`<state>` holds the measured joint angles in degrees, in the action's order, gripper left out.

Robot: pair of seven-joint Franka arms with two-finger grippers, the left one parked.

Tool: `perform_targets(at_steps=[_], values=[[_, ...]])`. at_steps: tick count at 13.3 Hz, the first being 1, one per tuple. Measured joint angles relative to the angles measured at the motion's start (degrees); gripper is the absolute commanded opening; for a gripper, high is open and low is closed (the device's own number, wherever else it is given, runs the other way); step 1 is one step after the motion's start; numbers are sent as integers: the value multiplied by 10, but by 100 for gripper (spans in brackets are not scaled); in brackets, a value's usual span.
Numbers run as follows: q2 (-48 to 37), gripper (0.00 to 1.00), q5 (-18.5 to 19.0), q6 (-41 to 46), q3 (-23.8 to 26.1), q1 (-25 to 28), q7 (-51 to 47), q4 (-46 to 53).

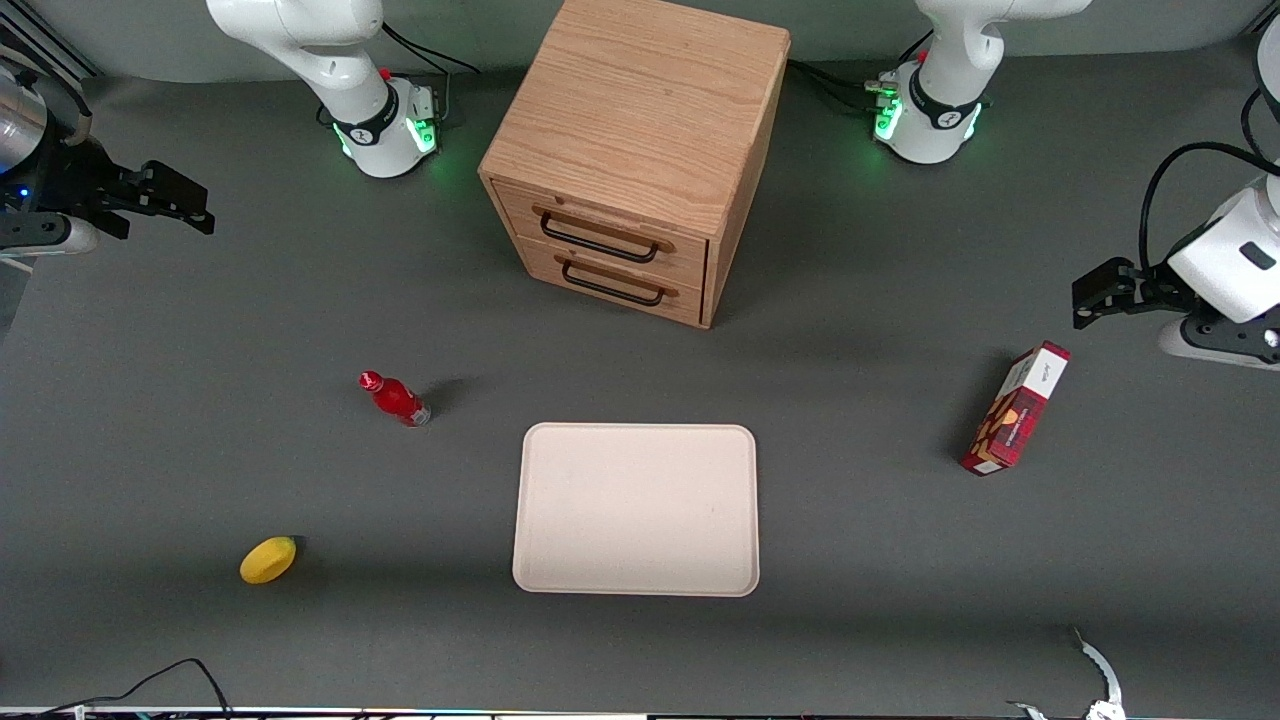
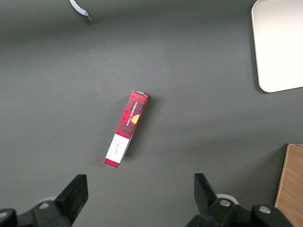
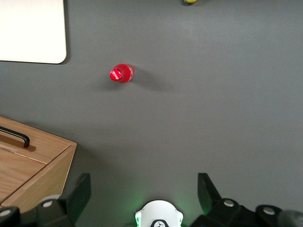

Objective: Place coke bottle on tray
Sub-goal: 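Move the open right gripper down to the red Coca-Cola bottle, then close the right gripper around the red bottle's body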

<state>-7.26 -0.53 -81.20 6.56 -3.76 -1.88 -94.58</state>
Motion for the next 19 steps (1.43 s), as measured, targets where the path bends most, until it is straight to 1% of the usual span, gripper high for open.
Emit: perform_targets(at_steps=[5, 7, 8, 10, 12, 15, 17, 19], values=[[1, 100, -4, -1, 2, 0, -2, 2], [10, 100, -8, -19, 19, 1, -12, 0], [23, 100, -9, -42, 31, 3, -31, -3], [56, 100, -10, -122, 53, 10, -77, -35], [82, 100, -10, -242, 62, 16, -103, -112], [101, 100, -10, -413, 62, 16, -123, -229], [113, 100, -9, -493, 62, 16, -127, -273], [125, 100, -2, -543, 62, 16, -132, -301]])
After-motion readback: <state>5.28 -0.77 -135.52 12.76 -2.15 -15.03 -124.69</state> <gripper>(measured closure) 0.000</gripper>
